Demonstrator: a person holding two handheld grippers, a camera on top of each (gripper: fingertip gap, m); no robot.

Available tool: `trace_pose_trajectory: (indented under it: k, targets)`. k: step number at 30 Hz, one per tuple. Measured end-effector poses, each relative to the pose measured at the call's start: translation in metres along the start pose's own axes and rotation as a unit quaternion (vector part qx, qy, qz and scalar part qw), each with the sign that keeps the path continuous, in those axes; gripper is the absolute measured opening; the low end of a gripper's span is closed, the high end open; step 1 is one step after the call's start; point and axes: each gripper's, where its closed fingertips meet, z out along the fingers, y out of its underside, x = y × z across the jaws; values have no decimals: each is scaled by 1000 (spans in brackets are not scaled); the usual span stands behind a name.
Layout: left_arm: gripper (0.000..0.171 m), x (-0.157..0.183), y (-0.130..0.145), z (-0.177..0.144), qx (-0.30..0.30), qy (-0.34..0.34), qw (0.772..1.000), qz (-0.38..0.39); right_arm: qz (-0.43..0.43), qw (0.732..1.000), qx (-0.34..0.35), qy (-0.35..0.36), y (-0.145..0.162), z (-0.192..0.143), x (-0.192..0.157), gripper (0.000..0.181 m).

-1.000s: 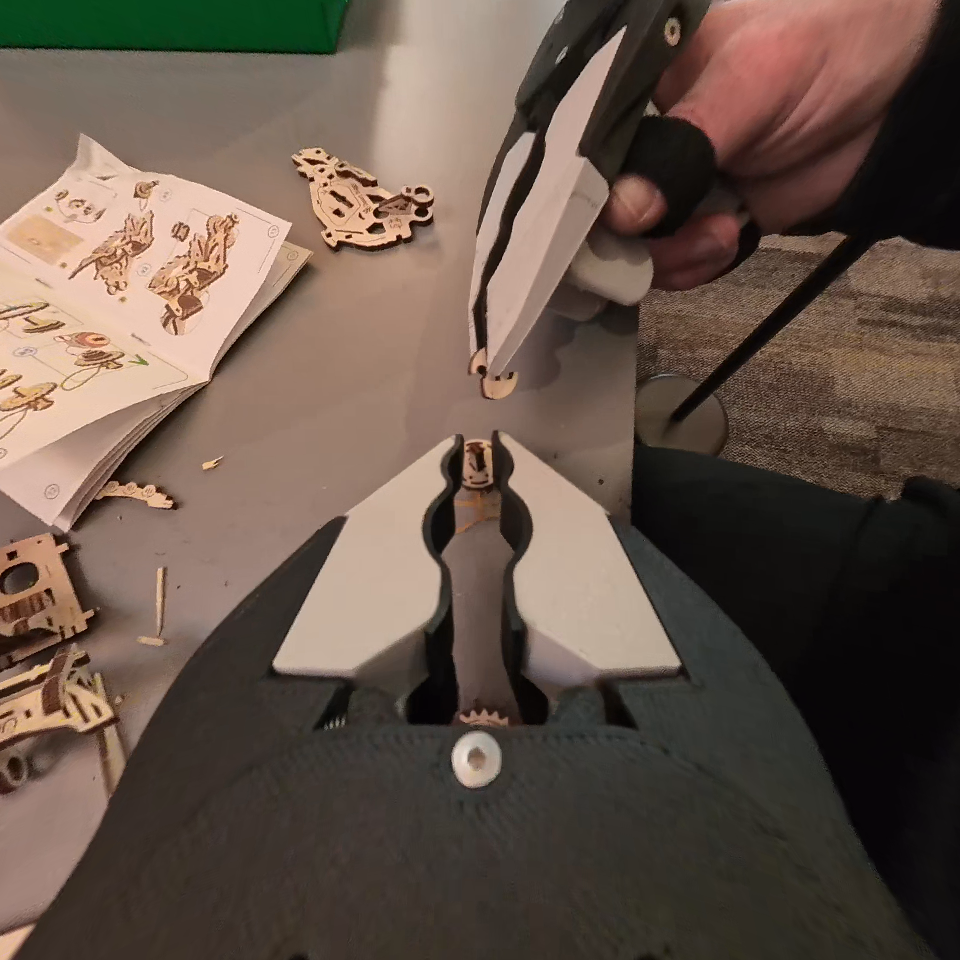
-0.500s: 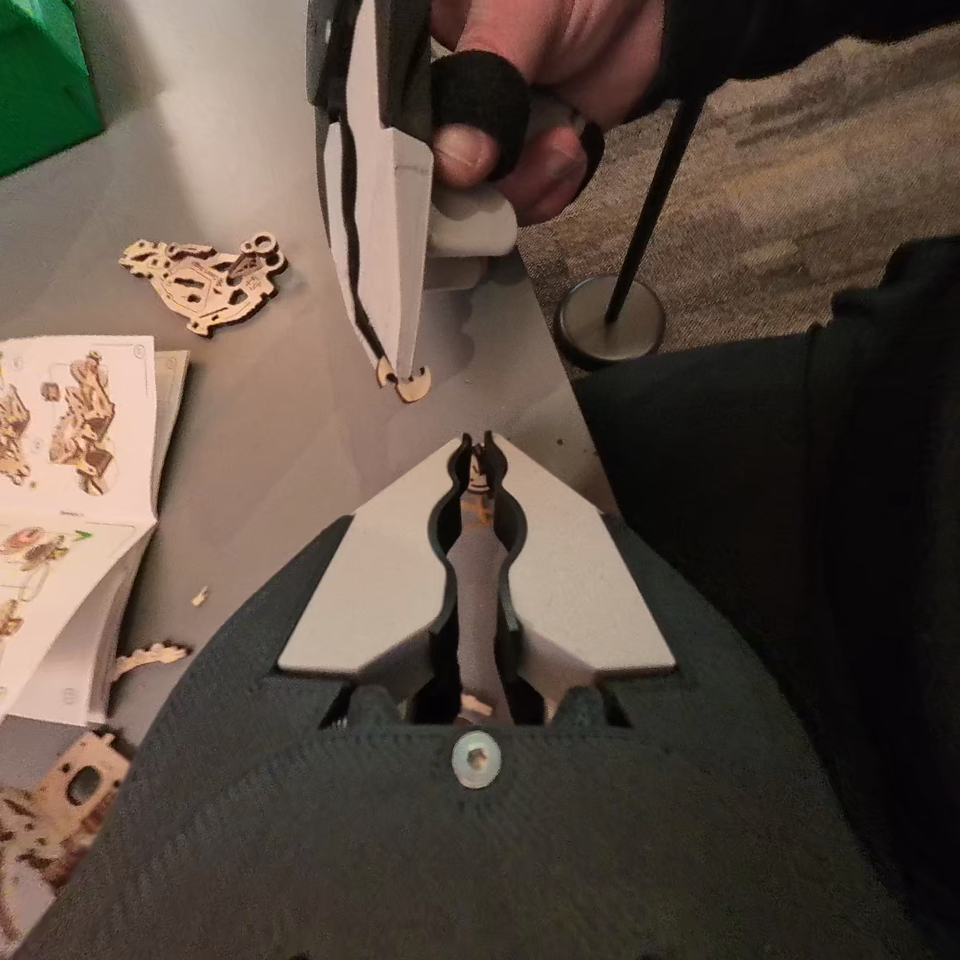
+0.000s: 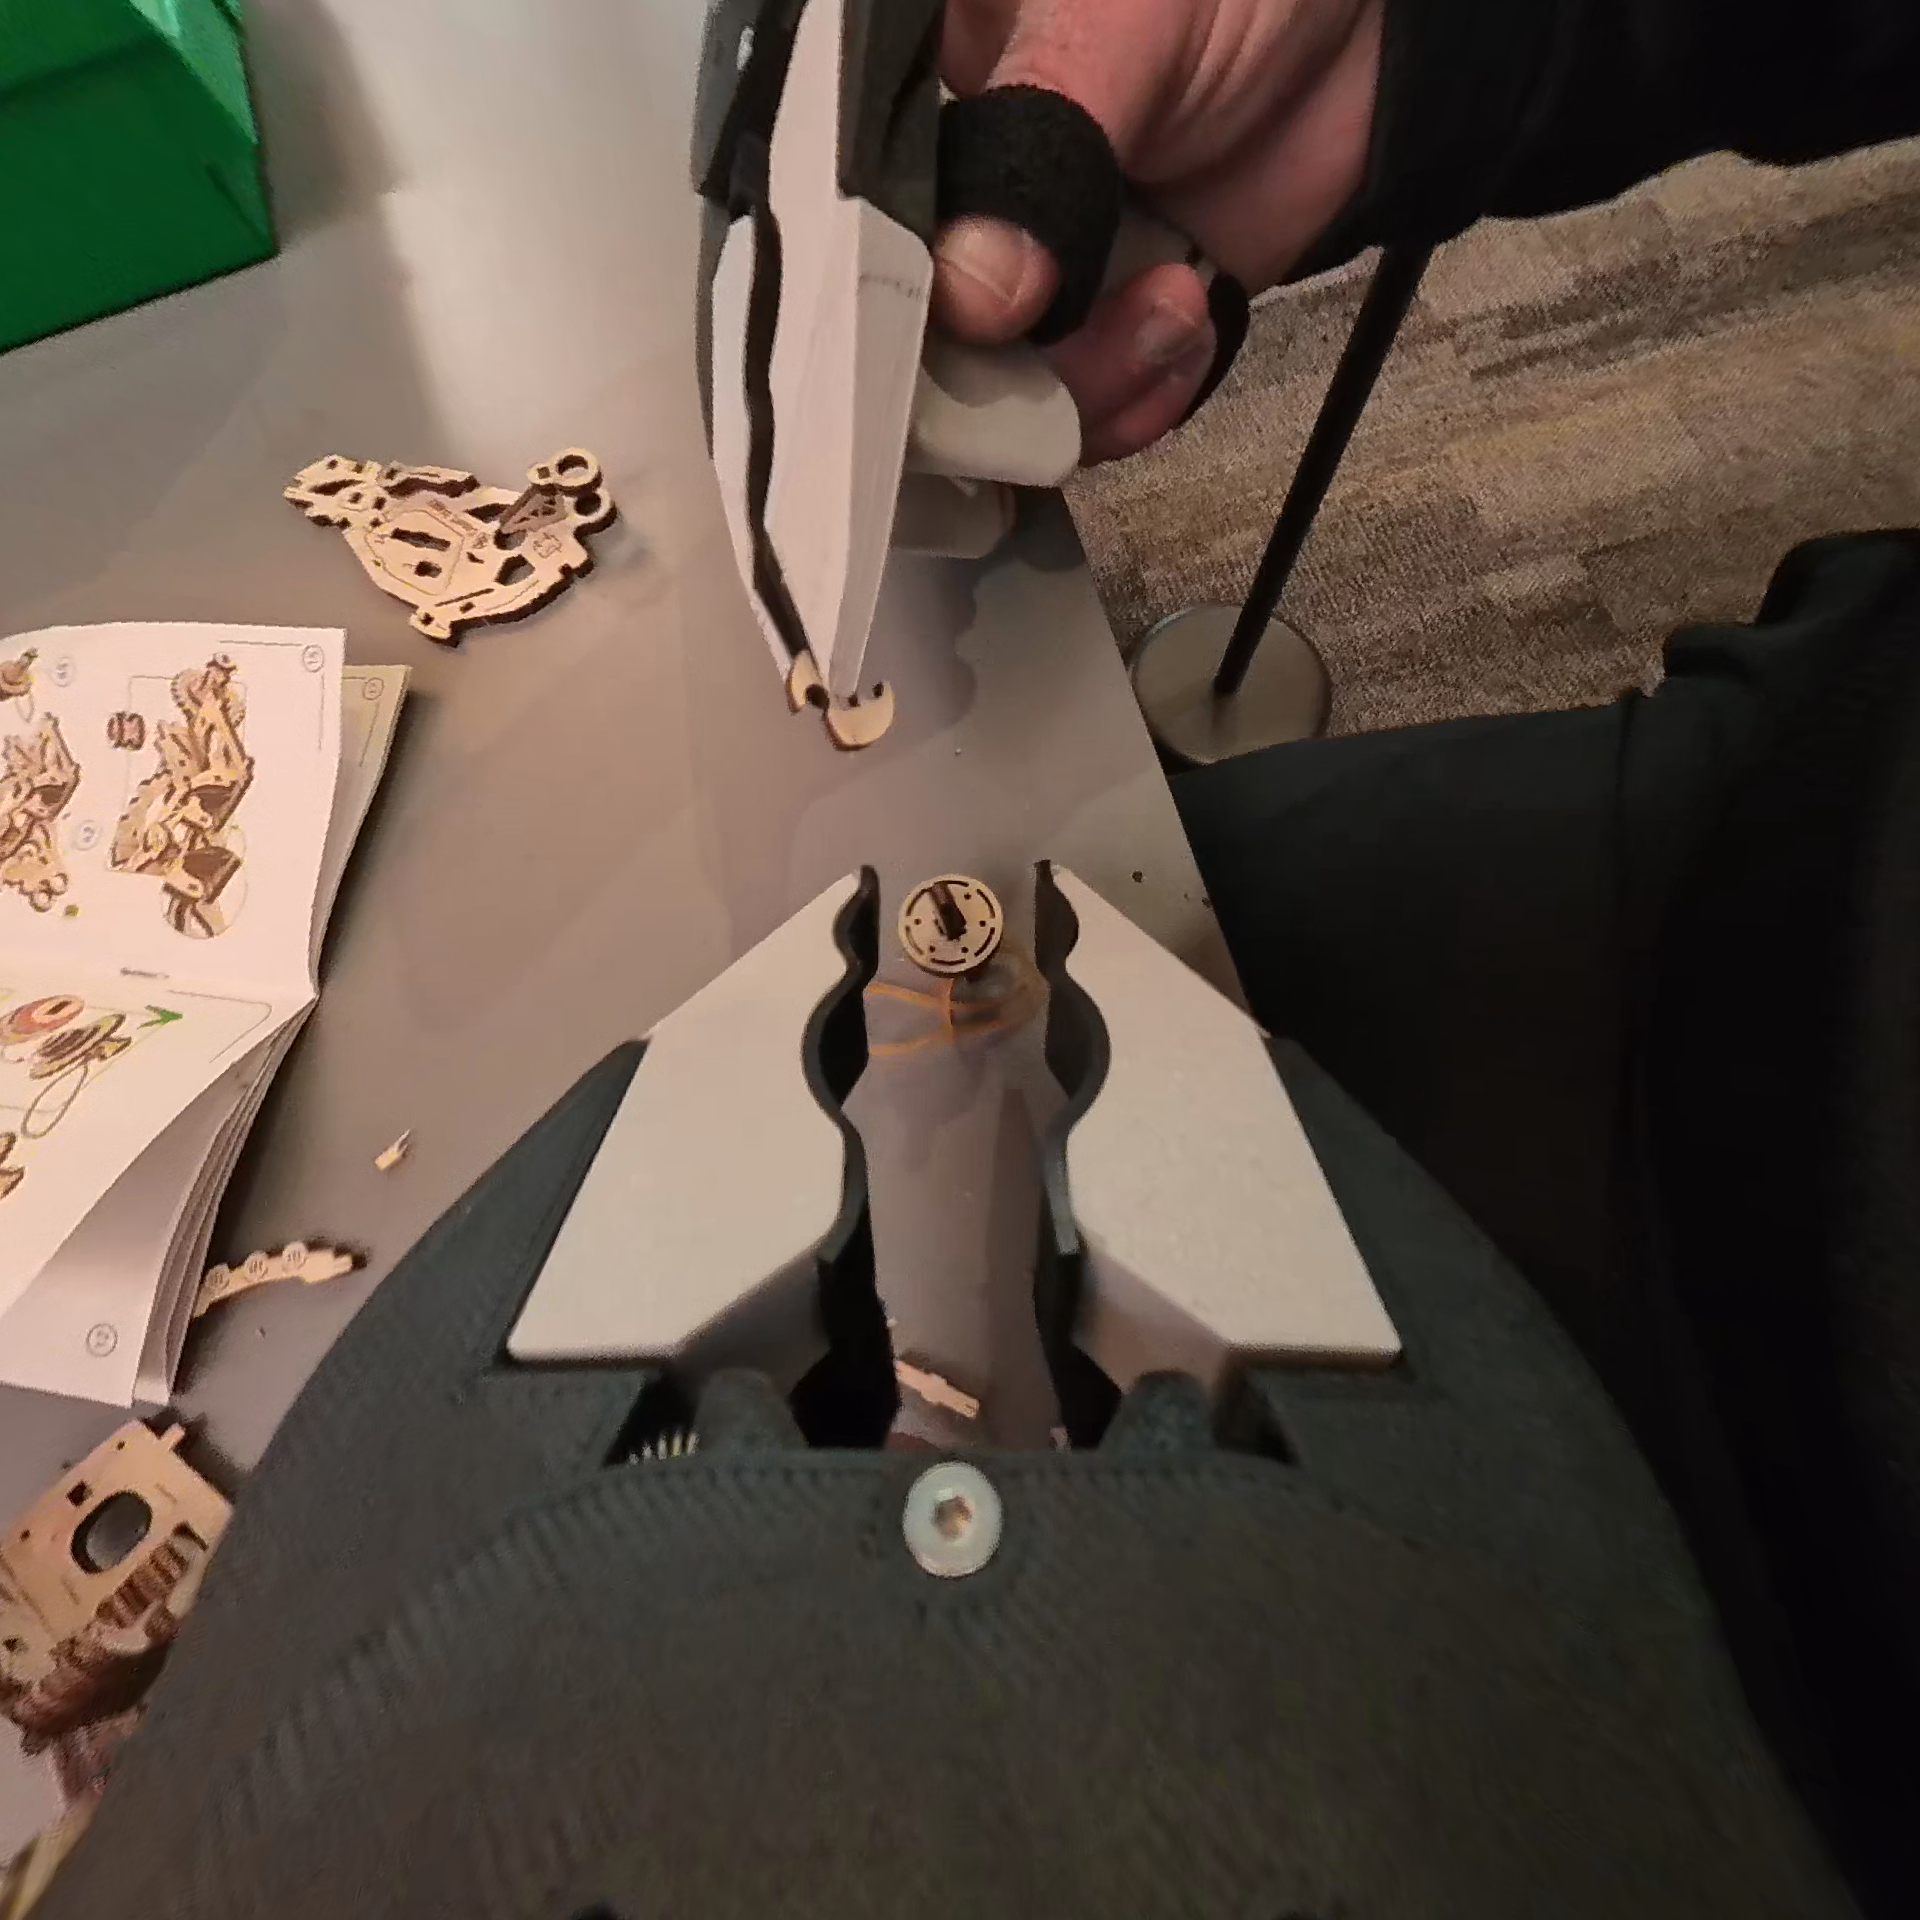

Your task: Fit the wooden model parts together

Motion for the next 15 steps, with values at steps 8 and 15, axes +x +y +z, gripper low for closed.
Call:
trace_pose_trajectory:
  k: [8,15]
  targets:
    - [34,-6,-21,-13,49,-83,995,12,11,1000,17,-14,-2,8,-11,1]
    - [21,-13,-28,-15,59,-122,991,21,33,998,40,-31,-9,14,-17,1]
